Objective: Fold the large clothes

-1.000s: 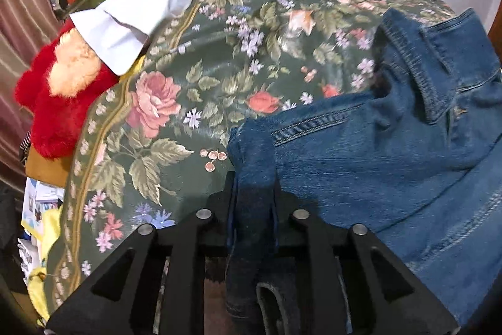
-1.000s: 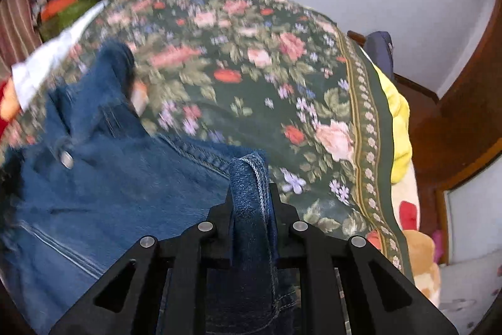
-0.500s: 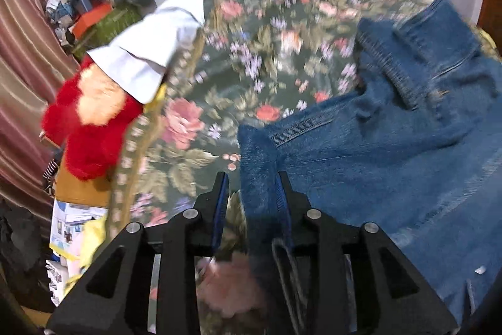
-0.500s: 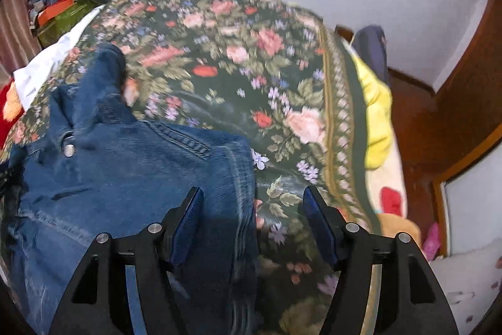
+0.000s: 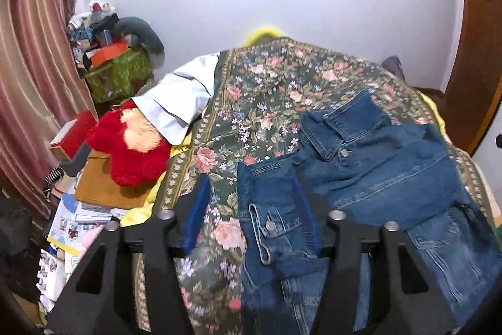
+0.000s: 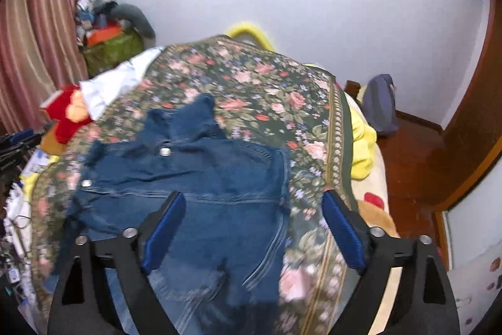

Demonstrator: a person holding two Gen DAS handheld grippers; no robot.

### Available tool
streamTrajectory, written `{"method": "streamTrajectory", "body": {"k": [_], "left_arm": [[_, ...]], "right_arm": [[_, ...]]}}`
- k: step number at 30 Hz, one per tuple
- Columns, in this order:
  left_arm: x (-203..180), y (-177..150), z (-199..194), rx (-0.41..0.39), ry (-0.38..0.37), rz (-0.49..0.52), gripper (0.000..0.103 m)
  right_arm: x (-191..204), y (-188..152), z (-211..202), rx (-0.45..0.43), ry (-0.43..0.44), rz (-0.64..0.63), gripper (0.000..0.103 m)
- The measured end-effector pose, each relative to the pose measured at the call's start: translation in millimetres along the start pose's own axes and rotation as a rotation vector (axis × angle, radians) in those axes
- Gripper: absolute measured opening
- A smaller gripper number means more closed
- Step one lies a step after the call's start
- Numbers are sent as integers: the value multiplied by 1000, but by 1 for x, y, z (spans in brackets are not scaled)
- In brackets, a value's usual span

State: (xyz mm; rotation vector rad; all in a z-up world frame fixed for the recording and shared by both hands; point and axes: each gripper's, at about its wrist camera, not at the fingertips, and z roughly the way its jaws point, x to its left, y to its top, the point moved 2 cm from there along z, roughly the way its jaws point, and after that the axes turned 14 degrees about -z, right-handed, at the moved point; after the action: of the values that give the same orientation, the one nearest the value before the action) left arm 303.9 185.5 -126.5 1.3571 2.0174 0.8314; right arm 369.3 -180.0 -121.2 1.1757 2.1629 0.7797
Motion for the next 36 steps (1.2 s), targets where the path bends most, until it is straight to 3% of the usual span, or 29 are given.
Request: {"method": "streamTrajectory", "body": {"k": [2, 5, 6, 8, 14, 17, 21, 24, 31, 33, 35, 36], "left_arm": [[2, -7, -16, -10, -14, -6, 65], [10, -21, -32, 12, -30, -35, 87], [14, -27, -36, 18, -35, -53, 89], [23, -42, -41, 48, -51, -83, 89], [55, -106, -31, 240, -53, -177, 89], [68, -141, -26, 317, -36, -213, 89], [82, -184, -18, 441, -66, -286, 89], [86, -210, -14, 506, -90, -347, 89], [84, -249, -3, 646, -207, -472, 86], [79, -255, -1, 668, -232, -480, 74], [74, -256, -1, 667, -228, -482, 69], [72, -254, -4, 646, -205, -463, 58]], "right_arm": [[5, -8, -16, -5, 15, 13, 97], [14, -22, -37, -3, 48, 40, 102], [16, -28, -41, 2, 61, 50, 103], [20, -42, -48, 19, 87, 73, 103], [31, -100, -49, 124, 213, 153, 103], [36, -129, -45, 177, 244, 174, 103], [43, -166, -40, 231, 277, 229, 102], [48, -185, -40, 248, 313, 279, 93], [62, -194, -47, 219, 368, 310, 56], [65, -193, -46, 210, 381, 323, 49], [67, -191, -44, 211, 373, 311, 42], [67, -189, -44, 209, 372, 307, 39]]}}
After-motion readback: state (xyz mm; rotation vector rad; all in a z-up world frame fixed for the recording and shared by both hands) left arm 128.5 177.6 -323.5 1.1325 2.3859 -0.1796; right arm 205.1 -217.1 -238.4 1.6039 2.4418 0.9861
